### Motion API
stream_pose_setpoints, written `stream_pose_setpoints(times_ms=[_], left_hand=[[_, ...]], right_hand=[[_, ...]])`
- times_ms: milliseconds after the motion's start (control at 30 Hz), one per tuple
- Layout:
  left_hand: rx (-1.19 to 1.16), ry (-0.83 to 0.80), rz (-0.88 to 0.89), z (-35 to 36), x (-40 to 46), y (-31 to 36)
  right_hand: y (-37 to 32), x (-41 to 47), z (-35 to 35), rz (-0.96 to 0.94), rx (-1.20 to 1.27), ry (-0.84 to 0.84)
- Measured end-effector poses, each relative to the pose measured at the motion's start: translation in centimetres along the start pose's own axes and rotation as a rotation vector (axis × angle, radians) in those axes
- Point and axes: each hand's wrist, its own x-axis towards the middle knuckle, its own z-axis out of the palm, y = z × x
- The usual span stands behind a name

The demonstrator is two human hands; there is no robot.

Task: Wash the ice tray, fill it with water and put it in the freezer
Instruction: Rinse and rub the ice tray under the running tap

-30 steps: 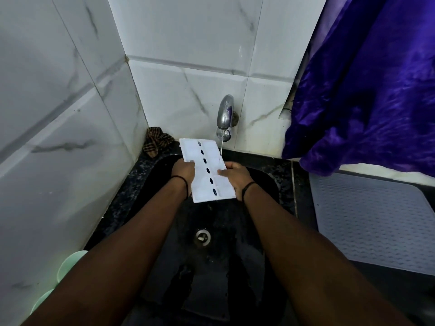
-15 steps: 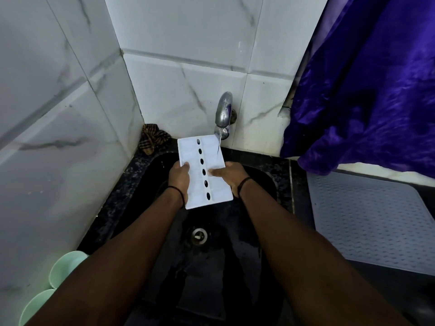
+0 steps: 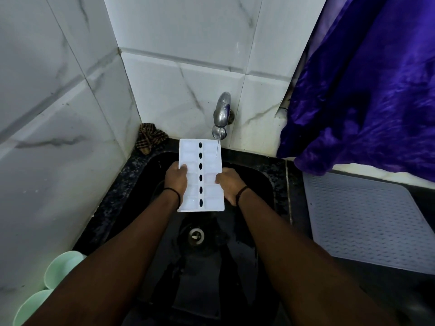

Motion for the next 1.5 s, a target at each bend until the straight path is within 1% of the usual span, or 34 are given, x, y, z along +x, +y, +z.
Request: stream_pose_setpoints(times_ms=[100,133,200,267,367,533,700,833,1000,1067,1267,1500], left_hand=[[0.047,-0.009,-0.023,0.1,0.3,0.6],[0.058,-0.008,-0.027,0.1,0.3,0.7],[0.087,-0.006,-0.03,0.0,0.5,0.8],[0.126,-0.004,-0.025,0.1,0.4,1.0],[0.167,-0.01,-0.013,0.2,0.4,1.2],[0.156,-0.021,-0.04,-0.1,0.2,1.1],[0.17,-0.049,-0.051,-0.6,0.0,1.3],[0.196,-0.081,-0.043,-1.1,0.1,1.6],[0.191,-0.091,-0.045,-1.5,0.2,1.7],[0.177,-0.083,-0.055,-1.5,0.2,1.6],[0.152,-0.022,-0.066,-1.0,0.2,1.4],[0.089,0.033,-0.056,0.7,-0.8,1.3]], right_hand=[[0.9,-0.2,0.4,-0.175,-0.265,0.141],[1.1,-0.2,0.6,-0.216,-0.329,0.165],[1.5,-0.2,0.6,-0.268,-0.413,0.213],[1.8,-0.2,0.5,-0.283,-0.461,0.249],[1.7,-0.4,0.4,-0.265,-0.463,0.243],[0.7,-0.4,-0.6,-0.265,-0.497,0.147],[-0.2,-0.8,-1.6,-0.282,-0.612,0.095],[-0.7,-1.5,-1.7,-0.348,-0.714,0.176],[-0.7,-1.9,-1.3,-0.367,-0.895,0.187],[-0.3,-1.8,-0.9,-0.377,-0.877,0.202],[0.5,-1.6,-0.7,-0.346,-0.723,0.207],[0.8,-1.9,-0.4,-0.211,-0.374,0.257]])
